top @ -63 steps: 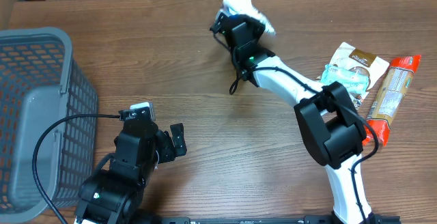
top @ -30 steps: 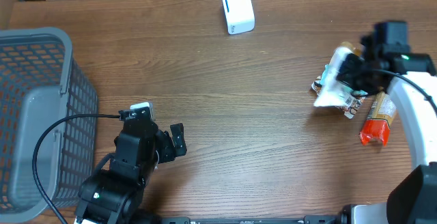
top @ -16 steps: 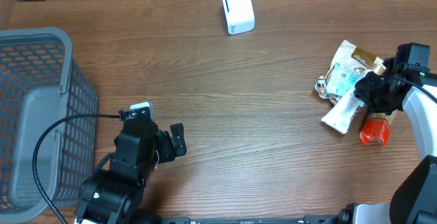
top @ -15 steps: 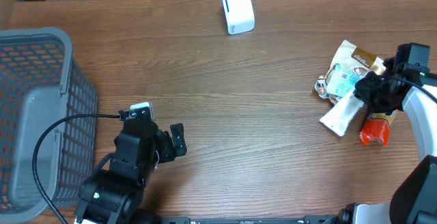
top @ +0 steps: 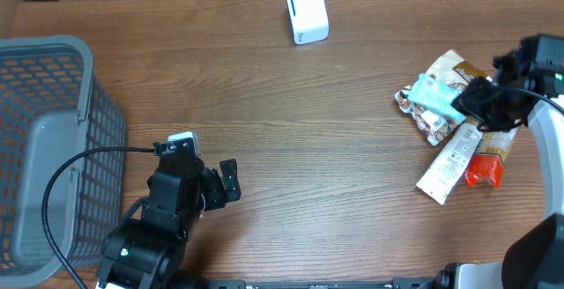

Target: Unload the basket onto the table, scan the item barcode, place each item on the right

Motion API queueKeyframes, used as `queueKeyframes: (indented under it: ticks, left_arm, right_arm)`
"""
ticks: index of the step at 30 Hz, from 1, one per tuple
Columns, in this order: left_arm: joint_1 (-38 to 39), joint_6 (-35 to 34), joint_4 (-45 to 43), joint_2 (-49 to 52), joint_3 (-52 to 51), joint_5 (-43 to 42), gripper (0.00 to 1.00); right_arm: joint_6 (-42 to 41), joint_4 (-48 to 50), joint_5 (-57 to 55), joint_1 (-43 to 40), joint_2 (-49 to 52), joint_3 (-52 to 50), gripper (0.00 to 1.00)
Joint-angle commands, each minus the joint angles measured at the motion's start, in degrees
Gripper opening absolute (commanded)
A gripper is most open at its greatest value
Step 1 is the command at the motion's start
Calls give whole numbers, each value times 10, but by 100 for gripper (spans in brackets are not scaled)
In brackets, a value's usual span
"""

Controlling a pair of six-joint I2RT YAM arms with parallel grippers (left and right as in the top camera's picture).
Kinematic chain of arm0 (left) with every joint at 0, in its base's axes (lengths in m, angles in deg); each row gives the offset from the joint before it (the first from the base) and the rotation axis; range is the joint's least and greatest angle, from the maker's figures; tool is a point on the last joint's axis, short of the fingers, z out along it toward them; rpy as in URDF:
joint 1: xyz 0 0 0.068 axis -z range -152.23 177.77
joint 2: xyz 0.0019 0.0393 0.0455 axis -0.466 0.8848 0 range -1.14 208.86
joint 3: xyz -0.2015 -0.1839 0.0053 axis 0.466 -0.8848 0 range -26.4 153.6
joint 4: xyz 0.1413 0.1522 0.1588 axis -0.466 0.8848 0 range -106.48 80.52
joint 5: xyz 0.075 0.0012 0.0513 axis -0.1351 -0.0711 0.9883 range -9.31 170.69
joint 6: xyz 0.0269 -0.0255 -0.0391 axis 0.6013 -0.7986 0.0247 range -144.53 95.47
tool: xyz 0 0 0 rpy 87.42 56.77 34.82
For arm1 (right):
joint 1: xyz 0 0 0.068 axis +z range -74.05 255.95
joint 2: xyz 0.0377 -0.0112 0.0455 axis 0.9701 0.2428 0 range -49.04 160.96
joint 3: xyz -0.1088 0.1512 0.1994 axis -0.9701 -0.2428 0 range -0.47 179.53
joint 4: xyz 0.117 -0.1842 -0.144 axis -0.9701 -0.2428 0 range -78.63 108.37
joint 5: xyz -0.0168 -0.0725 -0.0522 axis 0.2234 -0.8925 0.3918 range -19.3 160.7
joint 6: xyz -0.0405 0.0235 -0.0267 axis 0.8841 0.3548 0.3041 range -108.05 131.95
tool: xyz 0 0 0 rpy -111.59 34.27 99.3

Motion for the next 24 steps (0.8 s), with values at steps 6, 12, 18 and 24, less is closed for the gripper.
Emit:
queueKeyframes:
  ticks: [6, 12, 18, 24]
  left_arm:
    - [0, -10, -2, 1, 0, 8, 100]
    - [0, -10, -2, 1, 0, 8, 100]
    - [0, -10, -2, 1, 0, 8, 100]
    - [0, -10, -2, 1, 0, 8, 100]
  right_arm:
    - [56, -63, 32, 116, -104, 81, 43]
    - [56, -82, 32, 188, -218, 83, 68]
    - [51, -127, 37, 224, -328, 83, 100]
    - [47, -177, 36, 224, -384, 83, 100]
